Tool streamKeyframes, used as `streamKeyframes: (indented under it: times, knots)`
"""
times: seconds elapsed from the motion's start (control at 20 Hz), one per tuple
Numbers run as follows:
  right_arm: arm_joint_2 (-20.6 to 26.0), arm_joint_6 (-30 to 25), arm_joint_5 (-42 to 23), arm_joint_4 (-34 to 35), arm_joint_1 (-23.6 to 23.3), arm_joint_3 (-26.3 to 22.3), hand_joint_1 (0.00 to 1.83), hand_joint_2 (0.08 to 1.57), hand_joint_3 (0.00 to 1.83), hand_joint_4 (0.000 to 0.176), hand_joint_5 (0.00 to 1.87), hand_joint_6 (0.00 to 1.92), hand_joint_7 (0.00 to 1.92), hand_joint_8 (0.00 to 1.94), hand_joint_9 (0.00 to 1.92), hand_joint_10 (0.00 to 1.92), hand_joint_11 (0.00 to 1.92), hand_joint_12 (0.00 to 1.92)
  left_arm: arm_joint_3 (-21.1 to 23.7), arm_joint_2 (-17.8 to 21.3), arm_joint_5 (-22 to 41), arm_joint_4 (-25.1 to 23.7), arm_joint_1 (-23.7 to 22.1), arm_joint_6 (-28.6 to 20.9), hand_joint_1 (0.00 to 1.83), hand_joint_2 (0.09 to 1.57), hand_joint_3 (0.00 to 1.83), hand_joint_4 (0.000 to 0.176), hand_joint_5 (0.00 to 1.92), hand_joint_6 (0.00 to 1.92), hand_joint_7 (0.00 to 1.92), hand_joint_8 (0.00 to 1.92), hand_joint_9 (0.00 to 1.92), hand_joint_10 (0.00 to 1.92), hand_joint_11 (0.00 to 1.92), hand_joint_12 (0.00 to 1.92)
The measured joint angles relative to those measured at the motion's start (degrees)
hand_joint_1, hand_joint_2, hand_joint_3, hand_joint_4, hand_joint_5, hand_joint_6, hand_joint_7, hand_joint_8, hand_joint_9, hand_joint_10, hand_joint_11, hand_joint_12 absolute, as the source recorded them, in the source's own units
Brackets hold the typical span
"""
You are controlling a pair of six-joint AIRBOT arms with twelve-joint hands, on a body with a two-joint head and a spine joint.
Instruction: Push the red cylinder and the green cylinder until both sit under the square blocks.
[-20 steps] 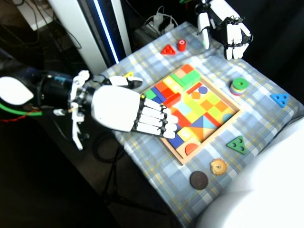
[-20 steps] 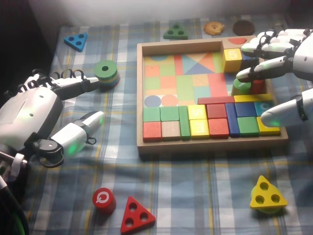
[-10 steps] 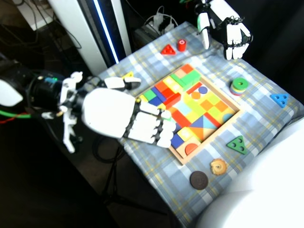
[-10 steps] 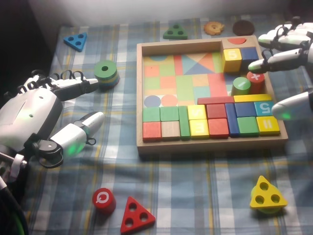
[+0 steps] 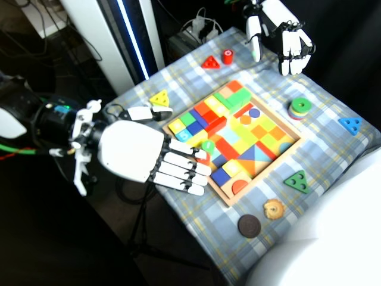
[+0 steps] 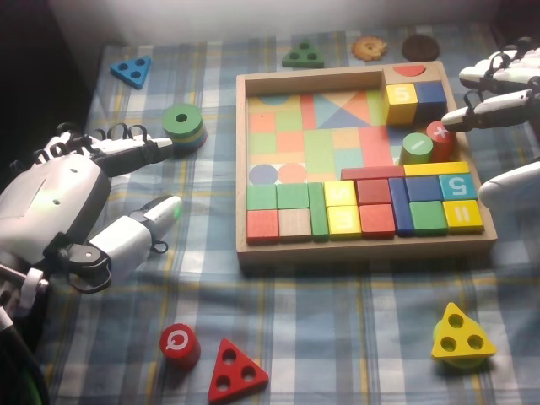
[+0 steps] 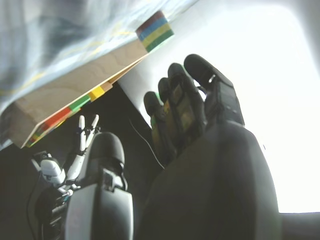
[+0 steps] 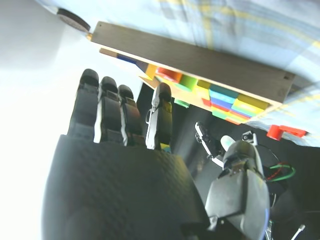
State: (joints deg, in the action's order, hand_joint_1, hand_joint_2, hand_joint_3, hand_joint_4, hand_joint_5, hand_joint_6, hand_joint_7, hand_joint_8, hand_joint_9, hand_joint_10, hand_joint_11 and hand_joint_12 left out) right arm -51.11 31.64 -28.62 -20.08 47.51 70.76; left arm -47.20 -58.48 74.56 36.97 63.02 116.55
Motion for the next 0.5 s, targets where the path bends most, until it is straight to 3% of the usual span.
streamKeyframes:
  times: [0.5]
  knots:
    - [-1.2, 0.0, -1.0, 1.2, 1.3, 0.6, 0.00, 0.87, 0.00, 0.176, 0.28, 0.00, 0.00, 0.00, 0.00, 0.00, 0.00, 0.00, 0.0, 0.0, 0.0, 0.0, 0.0, 0.0, 0.53, 1.32, 0.00, 0.000, 0.56, 0.00, 0.49, 0.00, 0.44, 0.00, 0.00, 1.10]
